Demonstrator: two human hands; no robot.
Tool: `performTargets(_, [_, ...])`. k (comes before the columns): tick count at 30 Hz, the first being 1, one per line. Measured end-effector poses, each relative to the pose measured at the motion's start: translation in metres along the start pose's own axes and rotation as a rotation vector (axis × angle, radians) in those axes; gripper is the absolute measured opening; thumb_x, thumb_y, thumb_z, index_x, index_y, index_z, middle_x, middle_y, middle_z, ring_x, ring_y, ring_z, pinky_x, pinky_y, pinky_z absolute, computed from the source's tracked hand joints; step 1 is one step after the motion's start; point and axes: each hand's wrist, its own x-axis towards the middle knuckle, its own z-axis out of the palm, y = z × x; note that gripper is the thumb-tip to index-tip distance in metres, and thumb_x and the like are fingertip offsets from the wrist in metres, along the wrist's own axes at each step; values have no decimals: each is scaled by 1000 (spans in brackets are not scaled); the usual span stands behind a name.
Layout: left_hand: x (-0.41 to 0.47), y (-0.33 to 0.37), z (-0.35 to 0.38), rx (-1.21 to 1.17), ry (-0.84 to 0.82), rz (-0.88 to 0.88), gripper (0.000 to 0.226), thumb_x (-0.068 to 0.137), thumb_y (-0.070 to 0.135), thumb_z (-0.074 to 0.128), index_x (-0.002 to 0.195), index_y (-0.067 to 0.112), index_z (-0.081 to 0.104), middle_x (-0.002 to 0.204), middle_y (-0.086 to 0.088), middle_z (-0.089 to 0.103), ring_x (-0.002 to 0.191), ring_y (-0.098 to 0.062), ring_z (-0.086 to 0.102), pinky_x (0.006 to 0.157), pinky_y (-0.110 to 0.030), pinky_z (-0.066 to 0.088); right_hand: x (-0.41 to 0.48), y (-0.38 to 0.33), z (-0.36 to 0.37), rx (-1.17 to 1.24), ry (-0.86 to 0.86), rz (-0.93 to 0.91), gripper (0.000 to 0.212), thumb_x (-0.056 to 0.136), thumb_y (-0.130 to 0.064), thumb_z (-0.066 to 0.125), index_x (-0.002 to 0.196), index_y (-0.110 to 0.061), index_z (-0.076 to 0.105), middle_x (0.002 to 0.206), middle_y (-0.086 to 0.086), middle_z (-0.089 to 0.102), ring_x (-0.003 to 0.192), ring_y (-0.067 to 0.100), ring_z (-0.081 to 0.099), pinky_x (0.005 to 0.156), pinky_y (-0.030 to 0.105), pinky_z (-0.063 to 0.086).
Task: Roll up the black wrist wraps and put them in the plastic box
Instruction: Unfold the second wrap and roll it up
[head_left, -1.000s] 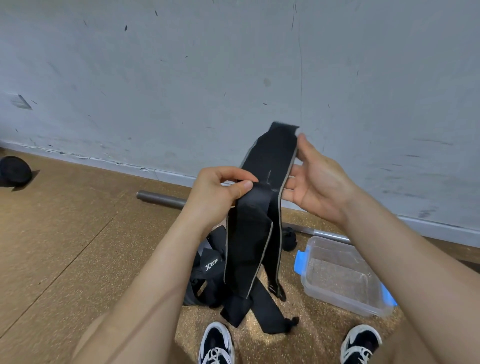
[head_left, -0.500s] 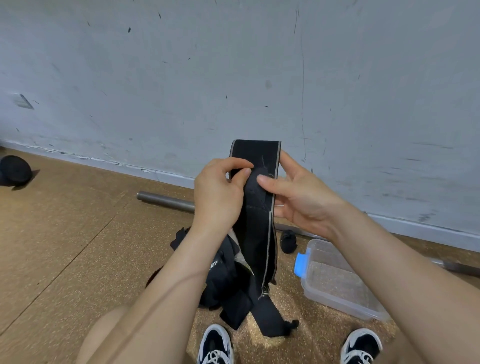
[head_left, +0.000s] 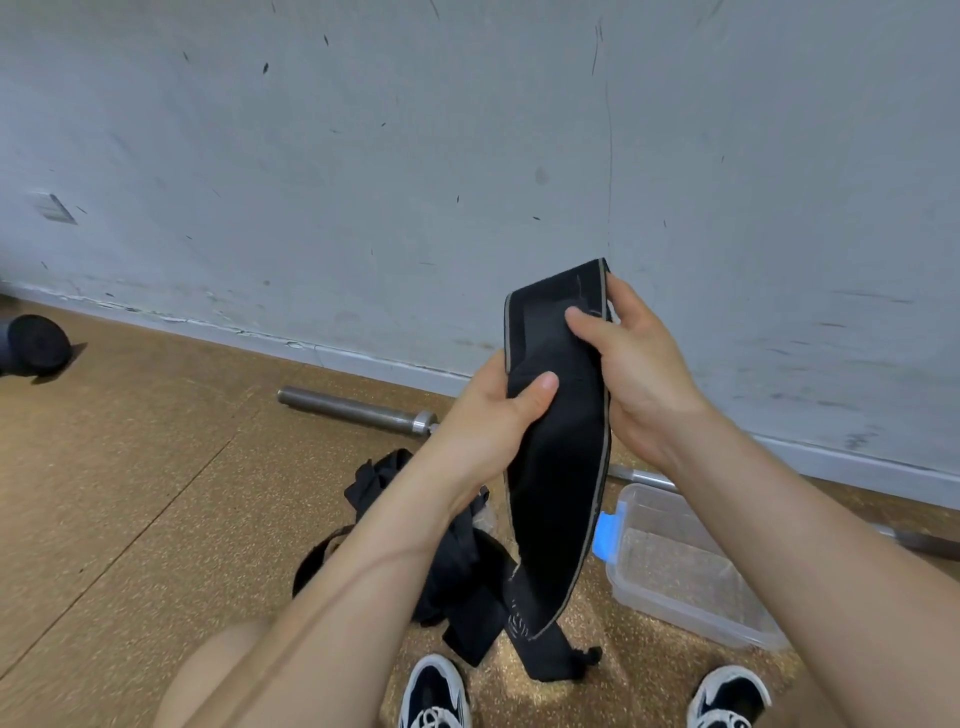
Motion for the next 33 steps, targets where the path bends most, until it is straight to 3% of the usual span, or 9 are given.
performTargets(4, [-1, 4, 1, -25, 32, 12, 34, 100, 10, 54, 134, 16, 54, 123, -6, 69, 114, -21, 66, 101, -41, 51, 0, 2, 1, -68, 13, 2, 26, 92, 1, 63, 117, -6, 62, 105, 15, 73, 89, 24, 72, 79, 37, 61])
performTargets(7, [-4, 11, 8, -93, 106, 39, 27, 101, 24, 55, 124, 14, 63, 114, -5, 73, 107, -19, 69, 97, -37, 54, -1, 5, 4, -139, 52, -55, 21, 89, 5, 64, 106, -7, 66, 99, 12, 74, 87, 22, 72, 81, 37, 60])
performTargets(12, [-2, 5, 17, -1, 299, 144, 23, 98, 40, 52, 102, 25, 70, 102, -2, 75, 100, -20, 71, 93, -51, 55, 0, 5, 11, -138, 72, -45, 5, 94, -8, 63, 97, -7, 67, 97, 12, 74, 88, 24, 71, 85, 43, 58])
performTargets(18, [-5, 4, 29, 57, 337, 230, 20, 99, 33, 55, 94, 22, 70, 91, 1, 75, 92, -18, 70, 88, -50, 55, 4, 17, 13, -533, 268, -232, 17, 99, -23, 54, 98, -9, 64, 92, 3, 70, 88, 21, 66, 82, 42, 55])
performTargets(21, [-6, 5, 28, 80, 340, 268, 21, 95, 36, 55, 100, 22, 69, 94, 5, 75, 94, -13, 70, 89, -46, 55, 7, 17, 15, -573, 257, -243, 16, 100, -21, 52, 94, -9, 60, 90, 4, 68, 86, 22, 64, 77, 36, 52])
performTargets(24, [-6, 3, 28, 146, 336, 312, 31, 91, 42, 49, 99, 17, 66, 90, 0, 73, 91, -22, 68, 85, -52, 54, 9, 17, 16, -586, 250, -257, 17, 100, -21, 53, 93, -9, 61, 90, 6, 68, 87, 24, 64, 77, 37, 52])
performTargets(27, [-7, 5, 27, 164, 335, 327, 25, 94, 38, 49, 97, 19, 65, 89, -1, 72, 89, -22, 69, 82, -51, 56, 8, 18, 15, -501, 198, -192, 20, 98, -30, 57, 94, -11, 64, 93, 7, 72, 88, 23, 68, 81, 41, 56])
performTargets(30, [-2, 12, 17, 92, 455, 271, 17, 102, 30, 49, 100, 23, 65, 94, 1, 72, 89, -16, 70, 79, -40, 58, 5, 8, 3, -384, -37, 109, 40, 94, -52, 57, 101, -14, 66, 99, 8, 75, 89, 20, 72, 82, 38, 58])
performTargets(33, [3, 20, 0, -182, 506, 111, 20, 105, 26, 46, 112, 17, 62, 104, -7, 73, 96, -22, 71, 82, -42, 60, -6, 6, -1, -403, -294, 196, 22, 100, -32, 56, 105, -15, 68, 94, 4, 77, 86, 17, 74, 75, 30, 59])
